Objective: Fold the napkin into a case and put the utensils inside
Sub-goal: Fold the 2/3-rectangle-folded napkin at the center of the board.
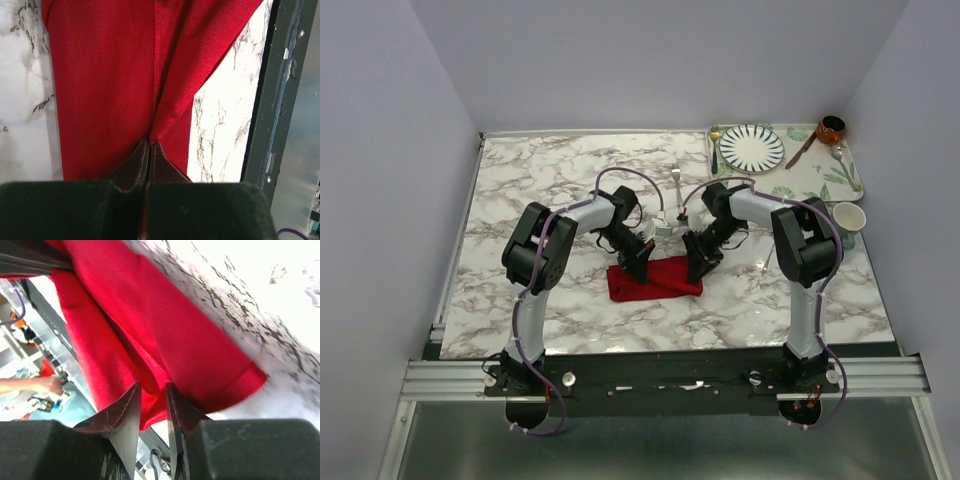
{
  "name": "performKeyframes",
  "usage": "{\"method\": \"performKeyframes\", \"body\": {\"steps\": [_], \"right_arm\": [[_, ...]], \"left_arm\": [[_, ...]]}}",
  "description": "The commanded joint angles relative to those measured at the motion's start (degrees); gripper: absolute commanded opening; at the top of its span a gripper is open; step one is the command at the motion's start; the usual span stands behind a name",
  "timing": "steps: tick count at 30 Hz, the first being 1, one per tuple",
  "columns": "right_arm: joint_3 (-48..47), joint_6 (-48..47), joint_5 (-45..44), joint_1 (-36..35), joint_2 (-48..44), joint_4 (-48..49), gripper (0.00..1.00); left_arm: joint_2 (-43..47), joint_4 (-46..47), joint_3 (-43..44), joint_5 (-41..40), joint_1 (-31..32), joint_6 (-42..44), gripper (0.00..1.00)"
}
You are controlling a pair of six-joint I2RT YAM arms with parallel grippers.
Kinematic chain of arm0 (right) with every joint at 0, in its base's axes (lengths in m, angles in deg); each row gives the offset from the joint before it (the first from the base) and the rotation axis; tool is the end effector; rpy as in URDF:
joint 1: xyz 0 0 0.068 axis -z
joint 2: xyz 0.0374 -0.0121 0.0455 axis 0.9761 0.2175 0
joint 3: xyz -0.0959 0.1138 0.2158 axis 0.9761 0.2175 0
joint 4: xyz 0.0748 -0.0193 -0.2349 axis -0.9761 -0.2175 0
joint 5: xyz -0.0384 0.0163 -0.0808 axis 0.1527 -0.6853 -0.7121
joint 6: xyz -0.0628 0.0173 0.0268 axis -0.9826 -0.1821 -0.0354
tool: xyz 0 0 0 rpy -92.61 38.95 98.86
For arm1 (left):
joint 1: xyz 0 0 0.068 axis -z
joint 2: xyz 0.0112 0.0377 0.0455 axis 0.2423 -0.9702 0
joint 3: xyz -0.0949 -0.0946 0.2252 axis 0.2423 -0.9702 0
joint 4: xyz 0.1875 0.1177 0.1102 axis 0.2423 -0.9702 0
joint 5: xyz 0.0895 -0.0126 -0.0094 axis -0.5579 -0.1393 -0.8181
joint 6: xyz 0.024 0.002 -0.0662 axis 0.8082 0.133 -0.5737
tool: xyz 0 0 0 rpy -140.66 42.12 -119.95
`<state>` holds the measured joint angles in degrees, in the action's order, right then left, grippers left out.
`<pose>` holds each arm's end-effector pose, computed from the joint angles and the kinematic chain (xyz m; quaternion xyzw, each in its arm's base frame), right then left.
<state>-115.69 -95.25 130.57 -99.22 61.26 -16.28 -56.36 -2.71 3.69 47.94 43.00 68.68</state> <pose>0.3034 0.1638 0.1100 0.2378 -0.8963 -0.3622 0.0938 0.2913 -0.2132 0.1239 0.4839 0.7584 -0.4359 0.0242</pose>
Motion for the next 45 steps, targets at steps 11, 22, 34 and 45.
{"method": "performKeyframes", "body": {"steps": [11, 22, 34, 45], "right_arm": [[-7.5, 1.4, 4.1, 3.5, -7.2, -2.6, 0.4], [-1.5, 3.3, 0.1, -0.9, -3.6, 2.6, 0.38], [1.0, 0.0, -10.4, -2.7, 1.4, 6.0, 0.36], [1.7, -2.4, -11.9, -3.0, 1.1, 6.2, 0.35]], "left_arm": [[3.3, -2.5, -7.5, 0.4, 0.6, 3.7, 0.0], [5.6, -2.1, -9.2, 2.5, 1.0, 0.8, 0.0], [8.4, -2.3, -6.2, 7.3, -0.6, -5.6, 0.0], [0.3, -1.9, -1.5, 10.1, -5.0, -9.2, 0.0]]}}
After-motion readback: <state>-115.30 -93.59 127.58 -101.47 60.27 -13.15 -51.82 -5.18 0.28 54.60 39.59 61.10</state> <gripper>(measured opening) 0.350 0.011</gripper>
